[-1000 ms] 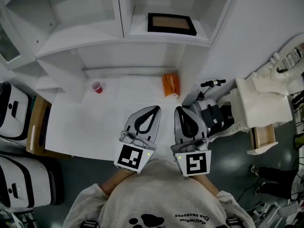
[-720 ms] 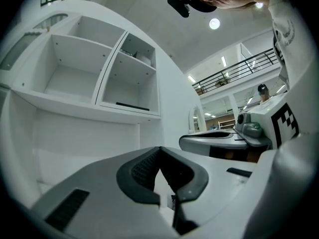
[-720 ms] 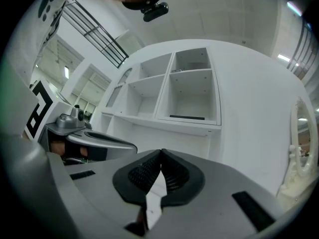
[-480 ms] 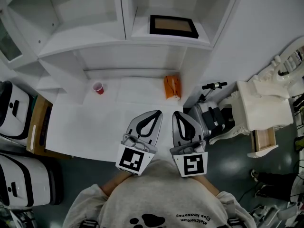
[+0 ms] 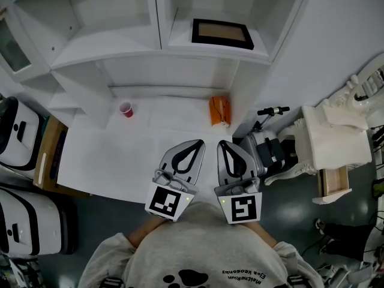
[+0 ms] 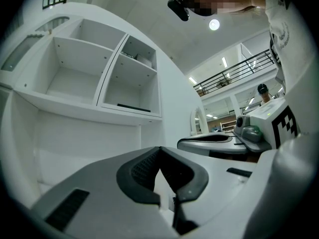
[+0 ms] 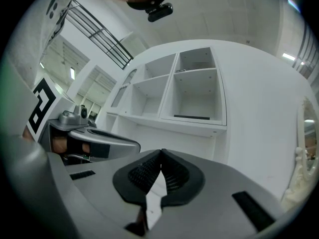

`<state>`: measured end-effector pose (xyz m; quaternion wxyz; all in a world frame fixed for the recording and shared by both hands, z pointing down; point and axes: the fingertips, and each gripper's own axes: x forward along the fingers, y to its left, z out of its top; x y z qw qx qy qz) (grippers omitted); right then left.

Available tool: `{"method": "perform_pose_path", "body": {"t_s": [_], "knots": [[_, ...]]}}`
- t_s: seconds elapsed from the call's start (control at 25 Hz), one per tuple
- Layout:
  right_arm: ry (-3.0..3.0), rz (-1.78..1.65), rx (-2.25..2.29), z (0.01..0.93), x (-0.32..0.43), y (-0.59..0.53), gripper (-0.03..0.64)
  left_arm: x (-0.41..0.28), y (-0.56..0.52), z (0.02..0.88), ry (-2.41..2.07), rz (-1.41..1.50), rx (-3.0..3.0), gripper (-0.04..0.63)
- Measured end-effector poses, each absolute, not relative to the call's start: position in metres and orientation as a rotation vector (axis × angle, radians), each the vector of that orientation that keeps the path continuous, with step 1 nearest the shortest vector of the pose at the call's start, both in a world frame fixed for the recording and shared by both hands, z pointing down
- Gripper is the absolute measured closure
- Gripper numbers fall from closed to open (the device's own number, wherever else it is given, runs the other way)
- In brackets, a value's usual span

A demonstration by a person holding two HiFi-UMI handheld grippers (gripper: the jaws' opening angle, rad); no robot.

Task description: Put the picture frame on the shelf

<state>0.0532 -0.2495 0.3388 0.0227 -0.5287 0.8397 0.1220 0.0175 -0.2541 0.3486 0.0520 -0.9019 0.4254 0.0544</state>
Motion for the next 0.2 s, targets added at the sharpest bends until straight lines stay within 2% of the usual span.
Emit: {"method": "perform_pose_path", "body": {"t_s": [0.2], "knots": [[2.598,0.382,-1.627,0.3404,0.0595,-0.248,0.584,0.0267,-0.2519,0.3517,1.294,0.17,-2.741,0.575]]}}
